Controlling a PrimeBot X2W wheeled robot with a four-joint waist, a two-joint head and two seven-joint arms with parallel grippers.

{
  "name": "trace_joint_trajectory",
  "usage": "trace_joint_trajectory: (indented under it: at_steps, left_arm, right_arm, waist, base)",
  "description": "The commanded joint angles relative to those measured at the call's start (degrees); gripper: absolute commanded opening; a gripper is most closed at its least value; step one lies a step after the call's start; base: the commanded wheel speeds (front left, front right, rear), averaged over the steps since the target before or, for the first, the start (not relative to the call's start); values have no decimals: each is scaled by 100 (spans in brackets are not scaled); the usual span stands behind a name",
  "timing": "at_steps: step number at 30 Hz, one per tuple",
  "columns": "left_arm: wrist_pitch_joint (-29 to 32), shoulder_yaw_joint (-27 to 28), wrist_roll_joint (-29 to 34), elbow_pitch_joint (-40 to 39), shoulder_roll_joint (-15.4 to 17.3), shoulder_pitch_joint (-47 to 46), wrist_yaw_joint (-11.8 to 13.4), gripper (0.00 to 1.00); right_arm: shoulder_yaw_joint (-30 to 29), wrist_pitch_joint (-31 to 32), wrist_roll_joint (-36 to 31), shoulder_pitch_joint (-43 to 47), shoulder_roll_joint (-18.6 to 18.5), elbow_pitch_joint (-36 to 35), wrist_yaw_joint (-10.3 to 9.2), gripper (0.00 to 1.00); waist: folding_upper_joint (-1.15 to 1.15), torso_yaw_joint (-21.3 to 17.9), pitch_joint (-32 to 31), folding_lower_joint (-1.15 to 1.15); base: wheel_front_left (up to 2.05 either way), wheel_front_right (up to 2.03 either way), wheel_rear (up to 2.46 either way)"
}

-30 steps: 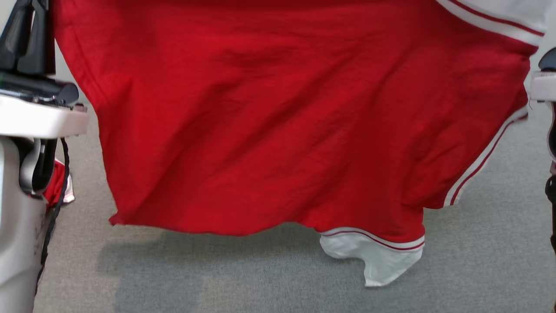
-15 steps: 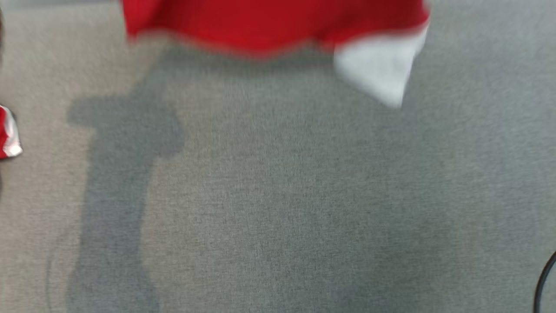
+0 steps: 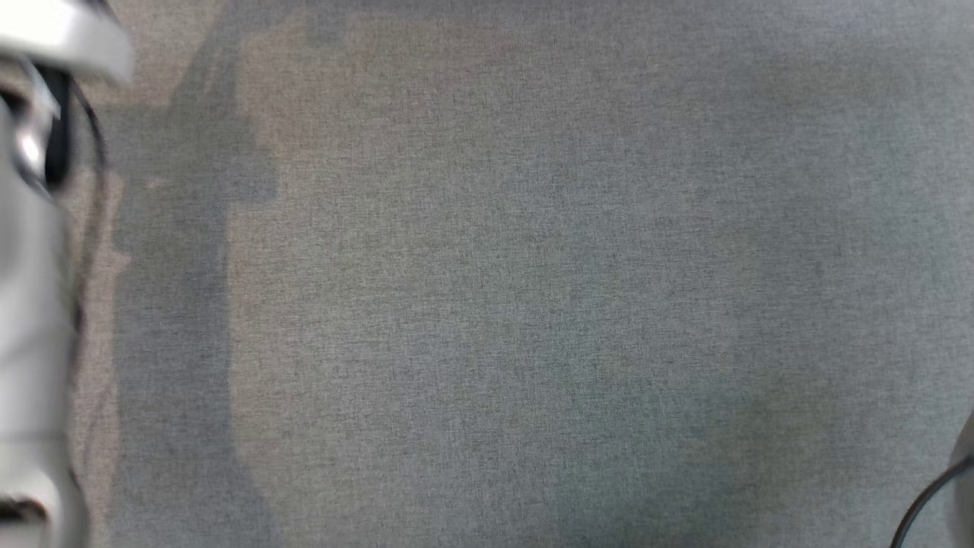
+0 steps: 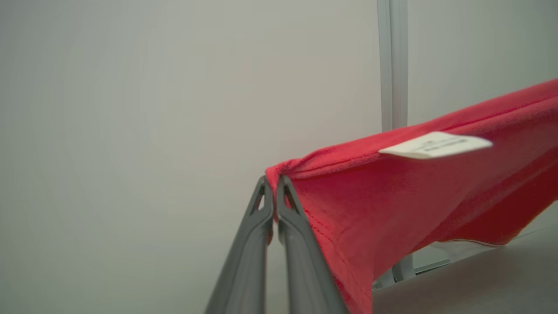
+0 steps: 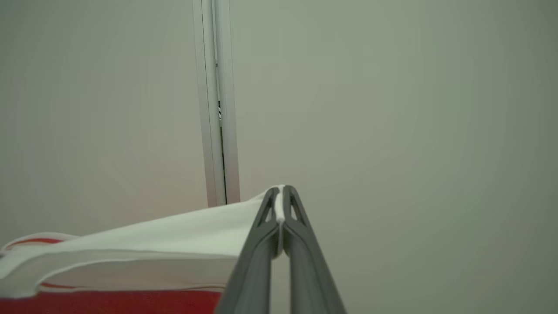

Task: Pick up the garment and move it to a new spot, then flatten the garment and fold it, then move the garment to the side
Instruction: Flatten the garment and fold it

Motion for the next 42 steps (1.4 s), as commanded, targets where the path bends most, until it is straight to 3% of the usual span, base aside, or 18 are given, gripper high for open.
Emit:
trace_joint_trajectory:
  at_steps: [1,10,17,33,42]
  left_arm:
    - [-1,109,-69,17,46,98,24,0]
    - [-2,524,37,75,-752,2194,12,0]
    - [-2,797,129,86,-1101,3306,-9,0]
    - [-3,1029,61,2,-1348,5243,-25,0]
    - [-6,968,-272,-63,-1361,6025,31,0]
  right_arm:
    - [-44,-27,51,134,-13,-12,-5,0]
    - [-33,-27,622,2398,246,-230,-4,0]
    - [-68,-28,876,3673,401,-246,-5,0]
    - [-76,-28,1065,5541,515,132,-10,0]
    - [387,-28,905,6487,458,53,-10,0]
  waist:
    - [0,-6,16,0]
    - [0,-111,-185,0]
    - [0,-176,-665,0]
    - [0,-28,-2210,0]
    - [0,23,-2813,0]
  base:
    - [0,0,0]
    - [0,0,0]
    - [0,0,0]
    - [0,0,0]
    - [0,0,0]
